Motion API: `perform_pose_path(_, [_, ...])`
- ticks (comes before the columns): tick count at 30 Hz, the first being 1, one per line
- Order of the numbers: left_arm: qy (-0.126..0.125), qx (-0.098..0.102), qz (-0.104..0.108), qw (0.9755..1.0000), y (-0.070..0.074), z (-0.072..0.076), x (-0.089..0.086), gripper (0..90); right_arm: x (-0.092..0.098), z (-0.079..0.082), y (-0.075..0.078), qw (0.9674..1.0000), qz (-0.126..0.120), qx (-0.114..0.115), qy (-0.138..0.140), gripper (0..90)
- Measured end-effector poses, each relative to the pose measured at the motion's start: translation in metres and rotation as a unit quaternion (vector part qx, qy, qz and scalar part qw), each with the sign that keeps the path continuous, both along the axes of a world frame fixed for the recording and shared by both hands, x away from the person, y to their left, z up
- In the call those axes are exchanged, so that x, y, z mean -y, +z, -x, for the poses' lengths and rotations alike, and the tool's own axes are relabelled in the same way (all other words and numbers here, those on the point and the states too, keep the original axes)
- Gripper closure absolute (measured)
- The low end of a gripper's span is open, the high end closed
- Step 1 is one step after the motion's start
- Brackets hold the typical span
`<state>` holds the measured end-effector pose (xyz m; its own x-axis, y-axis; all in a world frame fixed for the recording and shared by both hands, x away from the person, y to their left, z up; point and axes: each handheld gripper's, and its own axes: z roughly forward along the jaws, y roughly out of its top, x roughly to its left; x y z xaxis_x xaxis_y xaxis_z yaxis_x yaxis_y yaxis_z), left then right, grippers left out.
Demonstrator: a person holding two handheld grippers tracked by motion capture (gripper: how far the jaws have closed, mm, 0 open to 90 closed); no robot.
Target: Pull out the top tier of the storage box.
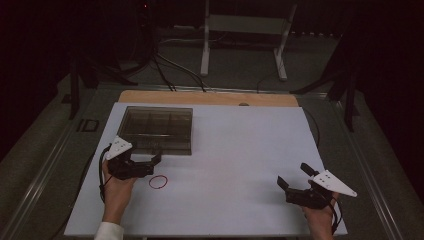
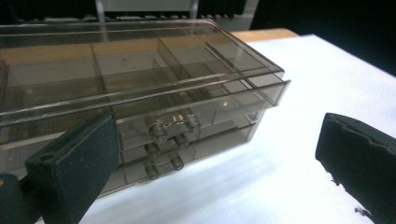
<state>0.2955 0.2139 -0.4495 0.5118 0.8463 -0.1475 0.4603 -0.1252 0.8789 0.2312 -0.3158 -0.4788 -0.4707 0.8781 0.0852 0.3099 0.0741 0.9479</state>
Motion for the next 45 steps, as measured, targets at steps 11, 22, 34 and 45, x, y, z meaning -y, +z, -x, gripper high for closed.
perform_pose_path(11, [-0.075,-0.011,-0.047,0.996,0.012,-0.007,0.005,1.0,0.0,0.0,0.0,1.0,0.0,0.0,0.0,0.0])
perform_pose_path(22, [-0.118,-0.032,-0.081,0.9892,0.02,-0.022,0.011,1.0,0.0,0.0,0.0,1.0,0.0,-0.001,0.0,0.0])
perform_pose_path(34, [-0.149,-0.024,-0.116,0.9818,0.022,-0.036,0.017,1.0,0.0,0.0,0.0,1.0,0.0,0.0,0.001,0.0])
perform_pose_path(45, [-0.167,-0.03,-0.137,0.9759,0.014,-0.05,0.017,1.0,0.0,-0.001,-0.001,1.0,-0.001,-0.001,0.001,0.0])
